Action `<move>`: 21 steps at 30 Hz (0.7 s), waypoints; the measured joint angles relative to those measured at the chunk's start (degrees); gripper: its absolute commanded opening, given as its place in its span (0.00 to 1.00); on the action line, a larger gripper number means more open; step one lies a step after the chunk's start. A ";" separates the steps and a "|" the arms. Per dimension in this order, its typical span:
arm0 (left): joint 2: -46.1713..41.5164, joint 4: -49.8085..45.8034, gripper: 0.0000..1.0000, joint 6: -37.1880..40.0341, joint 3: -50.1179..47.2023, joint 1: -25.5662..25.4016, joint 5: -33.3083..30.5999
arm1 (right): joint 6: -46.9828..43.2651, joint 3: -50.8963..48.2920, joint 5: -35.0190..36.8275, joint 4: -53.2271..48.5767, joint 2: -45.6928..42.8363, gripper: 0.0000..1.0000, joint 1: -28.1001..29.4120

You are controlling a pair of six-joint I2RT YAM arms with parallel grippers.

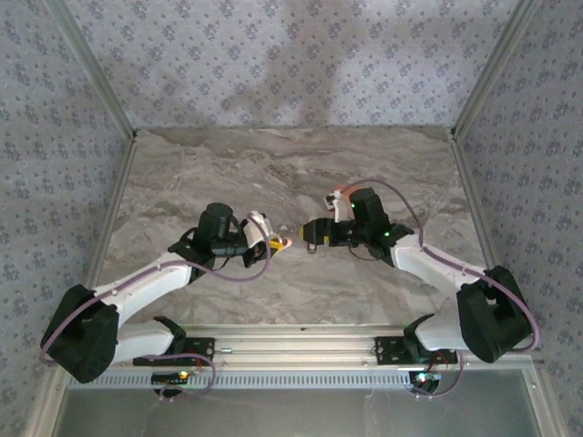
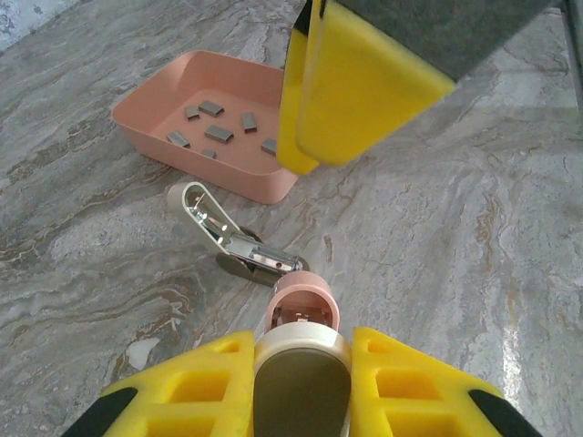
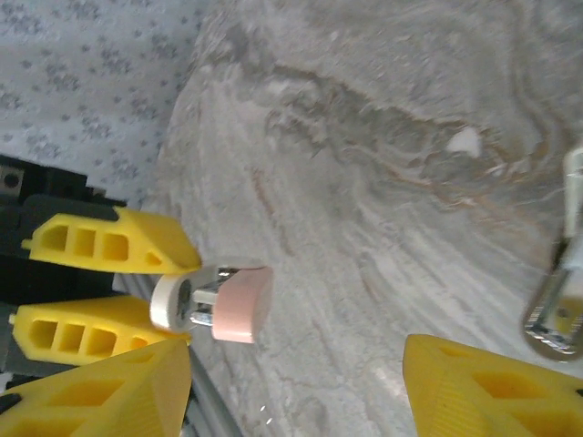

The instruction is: Load the staples into the stapler

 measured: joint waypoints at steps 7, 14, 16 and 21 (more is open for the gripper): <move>0.02 0.02 0.13 0.00 0.00 0.00 1.18 | 0.31 2.25 -2.95 0.31 3.76 0.62 2.03; 0.28 0.33 0.14 0.00 0.02 -0.02 1.75 | 0.31 2.40 -3.08 0.42 5.73 0.62 2.49; 0.28 0.63 0.14 0.00 0.02 -0.02 1.77 | 0.33 2.40 -3.15 0.61 6.01 0.62 2.49; 0.63 0.87 0.13 -0.02 0.20 -0.17 1.97 | 0.52 2.40 -3.50 1.03 7.19 0.60 2.49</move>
